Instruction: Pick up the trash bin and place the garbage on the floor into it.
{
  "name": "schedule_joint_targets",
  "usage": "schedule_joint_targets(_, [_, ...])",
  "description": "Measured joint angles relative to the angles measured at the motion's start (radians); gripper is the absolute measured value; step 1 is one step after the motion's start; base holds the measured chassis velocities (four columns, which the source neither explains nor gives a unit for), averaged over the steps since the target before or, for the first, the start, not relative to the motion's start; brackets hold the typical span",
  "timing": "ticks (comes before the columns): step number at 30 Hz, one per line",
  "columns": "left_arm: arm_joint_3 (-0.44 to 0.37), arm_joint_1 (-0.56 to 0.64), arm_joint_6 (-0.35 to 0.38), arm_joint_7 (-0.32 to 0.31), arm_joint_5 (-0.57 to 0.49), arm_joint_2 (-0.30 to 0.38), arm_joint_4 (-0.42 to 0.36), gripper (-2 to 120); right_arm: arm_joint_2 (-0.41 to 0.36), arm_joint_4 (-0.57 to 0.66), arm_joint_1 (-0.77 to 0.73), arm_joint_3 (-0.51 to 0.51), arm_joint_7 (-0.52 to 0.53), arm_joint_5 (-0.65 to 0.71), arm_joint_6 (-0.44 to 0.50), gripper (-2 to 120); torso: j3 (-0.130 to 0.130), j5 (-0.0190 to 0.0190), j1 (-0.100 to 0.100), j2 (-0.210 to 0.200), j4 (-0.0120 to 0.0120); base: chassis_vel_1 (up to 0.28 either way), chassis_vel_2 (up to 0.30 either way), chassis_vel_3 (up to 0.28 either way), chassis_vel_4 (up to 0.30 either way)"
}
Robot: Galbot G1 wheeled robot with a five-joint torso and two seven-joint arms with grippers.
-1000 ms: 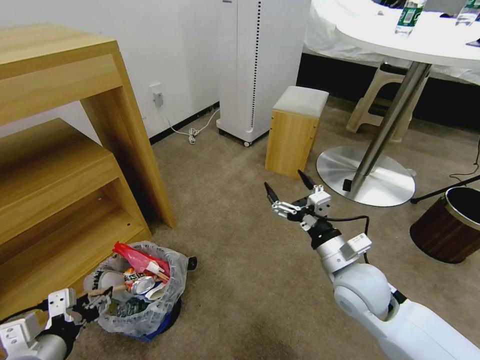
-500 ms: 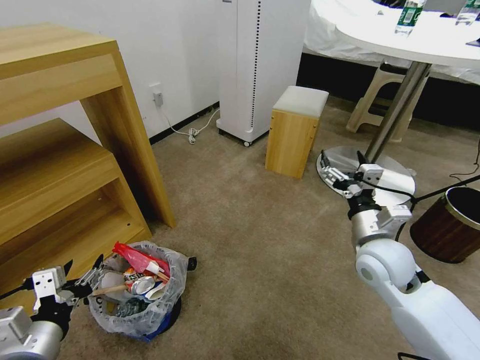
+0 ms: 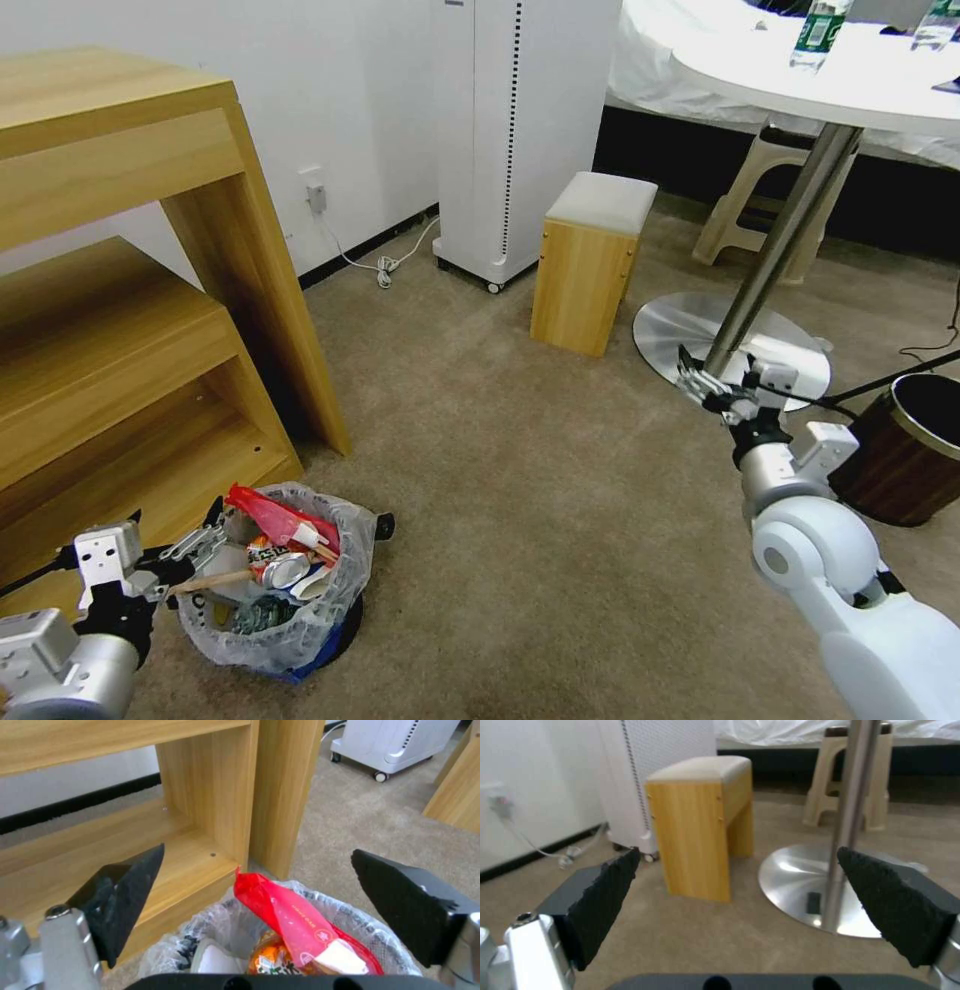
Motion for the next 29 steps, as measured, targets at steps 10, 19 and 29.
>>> schedule_joint_targets(10, [0.024,-0.035,-0.018,-0.002,0.003,0.014,0.027,100,0.087,0.023,0.004,0.026,-0.078,-0.089,0.205,100,0.0,-0.0003,0.0,0.0,0.0005,0.0,0.0,0.0,0.0])
schedule_joint_targets(19, [0.035,-0.055,-0.061,-0.005,0.048,0.004,0.019,100,0.202,0.014,-0.103,0.026,-0.263,-0.257,0.396,100,0.0,-0.0003,0.0,0.0,0.0002,0.0,0.0,0.0,0.0])
schedule_joint_targets(29, [0.04,-0.044,-0.089,0.014,0.08,-0.018,0.013,100,0.335,0.093,-0.181,0.044,-0.296,-0.271,0.402,100,0.0,-0.0003,0.0,0.0,0.0002,0.0,0.0,0.0,0.0])
